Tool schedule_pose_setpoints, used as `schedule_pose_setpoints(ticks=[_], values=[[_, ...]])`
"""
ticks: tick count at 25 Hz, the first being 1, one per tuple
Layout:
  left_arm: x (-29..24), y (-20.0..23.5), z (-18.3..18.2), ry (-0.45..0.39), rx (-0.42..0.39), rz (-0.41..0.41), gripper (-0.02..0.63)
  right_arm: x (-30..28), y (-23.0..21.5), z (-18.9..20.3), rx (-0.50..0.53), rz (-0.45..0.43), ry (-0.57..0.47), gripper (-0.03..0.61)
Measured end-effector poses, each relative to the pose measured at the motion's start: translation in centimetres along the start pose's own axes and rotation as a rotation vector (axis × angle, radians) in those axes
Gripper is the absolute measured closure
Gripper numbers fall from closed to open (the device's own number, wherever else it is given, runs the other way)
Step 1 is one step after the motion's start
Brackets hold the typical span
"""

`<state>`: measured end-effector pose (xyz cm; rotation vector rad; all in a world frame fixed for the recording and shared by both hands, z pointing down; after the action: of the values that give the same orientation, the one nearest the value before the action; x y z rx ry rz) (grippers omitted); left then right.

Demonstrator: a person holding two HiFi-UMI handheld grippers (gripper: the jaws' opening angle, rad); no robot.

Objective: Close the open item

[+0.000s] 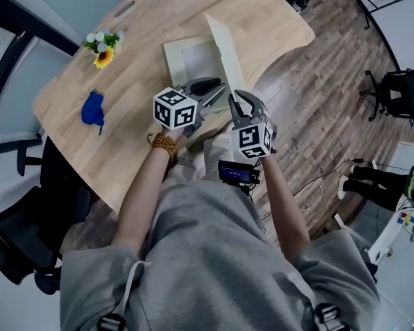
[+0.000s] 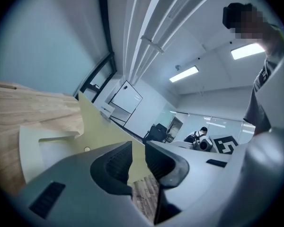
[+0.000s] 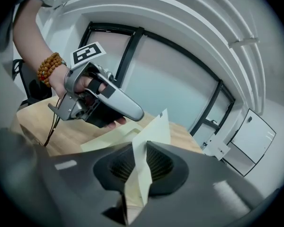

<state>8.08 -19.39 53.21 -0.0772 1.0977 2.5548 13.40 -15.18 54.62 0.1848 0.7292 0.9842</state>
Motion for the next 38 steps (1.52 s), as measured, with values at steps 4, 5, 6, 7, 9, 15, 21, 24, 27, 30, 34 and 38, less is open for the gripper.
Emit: schedule_pose_setpoints(ticks=[4, 5, 6, 7, 9, 15, 21, 24, 27, 30, 34, 38], values=[[4.6, 3.9, 1.4, -0.028, 0.052, -0.109, 0.532, 0.2, -0.5, 0.1, -0.05, 0.036, 0.008, 0.534], [6.2, 5.6, 2.7, -0.019, 0.067, -0.177, 0.532, 0.4, -0.5, 0.1, -0.073, 0.039, 0.007, 0.537], [7.8, 7.6, 4.2, -0.011, 0.09, -0.257, 0.532, 0.5, -0.6, 0.1, -0.096, 0.041, 0.003, 0.54], [9.2, 9.4, 5.8, -0.006, 0.122, -0.337, 0.532, 0.6, -0.8, 0.1, -0.118, 0.041, -0.003, 0.541], [11.5, 12.2, 8.7, 0.006, 0.2, -0.454, 0.532, 0.7, -1.1, 0.0, -0.161, 0.035, -0.019, 0.545], [12.7, 14.5, 14.7, 0.079, 0.31, -0.53, 0.466, 0.9, -1.6, 0.6, -0.325, -0.035, -0.054, 0.545], [11.0, 15.5, 15.3, 0.108, 0.344, -0.504, 0.431, 1.0, -1.9, 1.1, -0.418, -0.051, -0.059, 0.545], [10.7, 15.5, 15.1, 0.091, 0.348, -0.498, 0.431, 1.1, -1.9, 1.1, -0.451, -0.073, -0.06, 0.545], [10.1, 15.3, 14.6, 0.083, 0.351, -0.47, 0.431, 0.8, -1.8, 1.0, -0.469, -0.097, -0.064, 0.545], [9.6, 15.0, 15.2, 0.112, 0.365, -0.473, 0.431, 1.1, -1.3, 1.0, -0.493, -0.123, -0.064, 0.544], [9.6, 15.0, 15.8, 0.099, 0.4, -0.483, 0.437, 1.1, -0.6, 0.9, -0.502, -0.164, -0.069, 0.541], [9.8, 14.8, 16.1, 0.09, 0.408, -0.476, 0.437, 1.0, 0.3, 0.7, -0.513, -0.203, -0.081, 0.541]])
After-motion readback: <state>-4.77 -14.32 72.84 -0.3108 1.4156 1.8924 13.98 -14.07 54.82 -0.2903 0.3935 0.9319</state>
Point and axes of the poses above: the fingertips, and each gripper's own axes: x backward along the fingers, y to its left, z out of its underside, the point moved 2 cm from there along x, backward along the fingers, and after that the axes turned 9 degrees about x, right-handed, at the moved point
